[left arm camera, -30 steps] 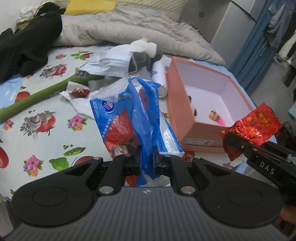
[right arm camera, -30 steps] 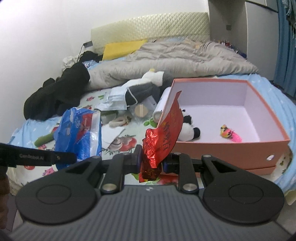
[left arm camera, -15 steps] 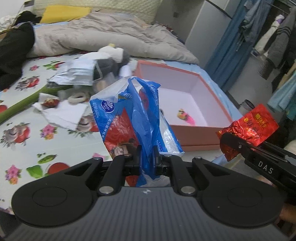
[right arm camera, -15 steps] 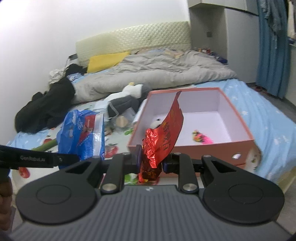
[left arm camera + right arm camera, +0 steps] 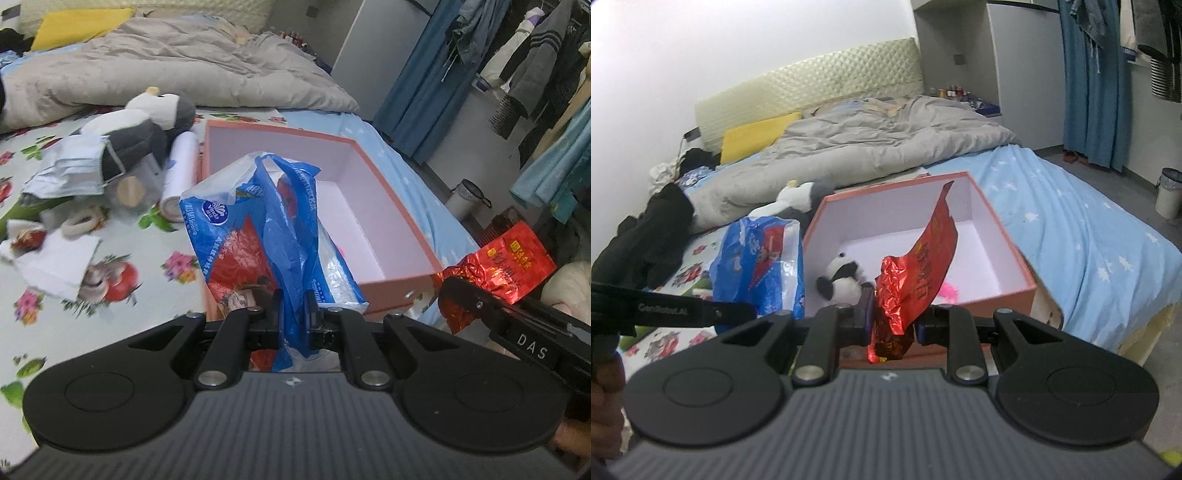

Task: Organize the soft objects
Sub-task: 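Carry the blue snack bag with the left tool while the right tool carries the tea packet over the box, then open both tools to drop the snack bag and tea packet into the box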

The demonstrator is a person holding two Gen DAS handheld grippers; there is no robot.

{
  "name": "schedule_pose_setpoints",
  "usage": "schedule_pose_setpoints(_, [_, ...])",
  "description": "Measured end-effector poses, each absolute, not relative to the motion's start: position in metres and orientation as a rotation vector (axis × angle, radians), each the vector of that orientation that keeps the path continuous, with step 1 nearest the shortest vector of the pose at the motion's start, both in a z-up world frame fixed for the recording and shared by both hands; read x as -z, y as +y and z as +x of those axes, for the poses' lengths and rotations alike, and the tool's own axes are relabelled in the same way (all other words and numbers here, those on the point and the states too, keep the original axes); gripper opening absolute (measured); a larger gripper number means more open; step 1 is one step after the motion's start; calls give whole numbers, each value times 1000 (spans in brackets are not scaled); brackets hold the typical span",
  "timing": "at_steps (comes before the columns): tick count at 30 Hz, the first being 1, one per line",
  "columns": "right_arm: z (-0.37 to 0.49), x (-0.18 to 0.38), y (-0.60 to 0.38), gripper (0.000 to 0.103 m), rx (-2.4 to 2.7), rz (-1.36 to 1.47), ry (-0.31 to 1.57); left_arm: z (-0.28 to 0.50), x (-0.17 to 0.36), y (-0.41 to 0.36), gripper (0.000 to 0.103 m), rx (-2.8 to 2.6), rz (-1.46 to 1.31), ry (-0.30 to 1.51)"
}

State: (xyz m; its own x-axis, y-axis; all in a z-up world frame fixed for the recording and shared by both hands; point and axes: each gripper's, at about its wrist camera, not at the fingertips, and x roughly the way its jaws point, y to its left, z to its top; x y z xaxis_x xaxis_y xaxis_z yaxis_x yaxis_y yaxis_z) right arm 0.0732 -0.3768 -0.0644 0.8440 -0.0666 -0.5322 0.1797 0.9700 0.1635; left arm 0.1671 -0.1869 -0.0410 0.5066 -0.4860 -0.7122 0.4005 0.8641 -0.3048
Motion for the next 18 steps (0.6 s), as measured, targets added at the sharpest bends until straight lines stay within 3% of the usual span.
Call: schedule_pose_setpoints(18, [190,105,-451,25,122,299,702,308,90,-273,12,533,-59,1036])
